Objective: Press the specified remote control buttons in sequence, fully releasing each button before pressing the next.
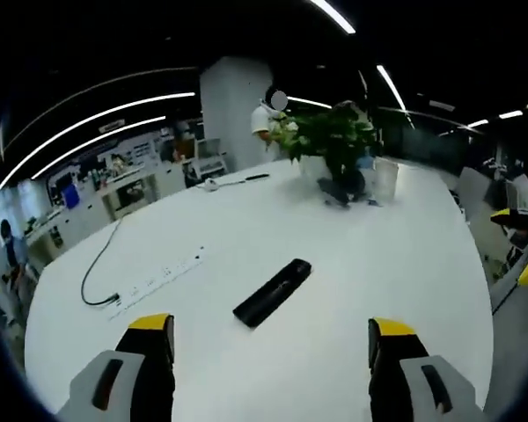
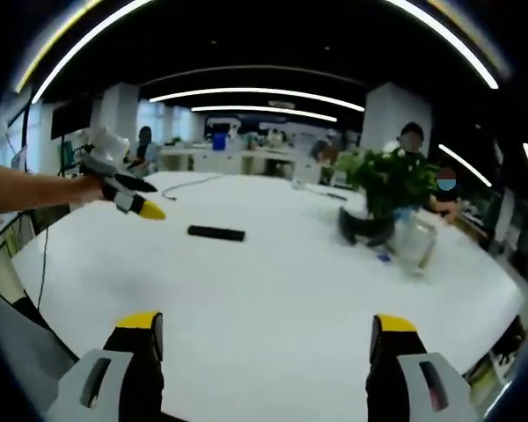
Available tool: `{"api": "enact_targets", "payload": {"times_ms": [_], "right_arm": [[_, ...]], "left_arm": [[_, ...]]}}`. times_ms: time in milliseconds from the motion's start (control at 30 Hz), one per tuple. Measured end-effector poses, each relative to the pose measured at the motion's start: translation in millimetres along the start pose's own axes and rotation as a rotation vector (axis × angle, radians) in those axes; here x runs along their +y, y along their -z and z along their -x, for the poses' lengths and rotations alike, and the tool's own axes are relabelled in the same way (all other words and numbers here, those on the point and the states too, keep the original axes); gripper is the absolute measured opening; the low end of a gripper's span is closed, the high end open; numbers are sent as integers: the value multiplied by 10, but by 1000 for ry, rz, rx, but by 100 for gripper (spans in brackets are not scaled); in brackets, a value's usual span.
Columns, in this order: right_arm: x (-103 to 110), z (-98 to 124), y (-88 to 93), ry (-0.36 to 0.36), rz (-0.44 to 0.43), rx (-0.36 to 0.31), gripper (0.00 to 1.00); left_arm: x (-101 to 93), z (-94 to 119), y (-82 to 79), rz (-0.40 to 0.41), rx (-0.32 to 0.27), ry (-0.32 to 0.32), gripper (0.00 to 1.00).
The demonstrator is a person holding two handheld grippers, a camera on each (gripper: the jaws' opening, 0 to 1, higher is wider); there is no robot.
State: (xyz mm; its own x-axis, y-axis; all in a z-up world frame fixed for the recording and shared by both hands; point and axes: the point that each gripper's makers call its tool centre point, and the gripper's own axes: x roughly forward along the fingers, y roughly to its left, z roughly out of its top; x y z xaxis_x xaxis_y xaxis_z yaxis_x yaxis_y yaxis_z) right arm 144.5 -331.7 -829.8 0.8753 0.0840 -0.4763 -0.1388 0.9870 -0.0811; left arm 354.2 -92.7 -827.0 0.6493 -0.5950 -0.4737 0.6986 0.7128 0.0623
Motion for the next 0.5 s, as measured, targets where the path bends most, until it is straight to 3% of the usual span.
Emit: {"api": "enact_targets", "payload": {"times_ms": [100,333,500], "right_arm": [[15,36,-77,-7,0,-42,99],[-46,70,-133,-6,-42,-64,99],[-21,105,-183,-5,22,-84,99]], "left_arm": [[-34,282,-14,4,-32,-57,100],[-199,791,10,87,-111,-142,100],[-389,1202,106,103,-175,-229,100]]}}
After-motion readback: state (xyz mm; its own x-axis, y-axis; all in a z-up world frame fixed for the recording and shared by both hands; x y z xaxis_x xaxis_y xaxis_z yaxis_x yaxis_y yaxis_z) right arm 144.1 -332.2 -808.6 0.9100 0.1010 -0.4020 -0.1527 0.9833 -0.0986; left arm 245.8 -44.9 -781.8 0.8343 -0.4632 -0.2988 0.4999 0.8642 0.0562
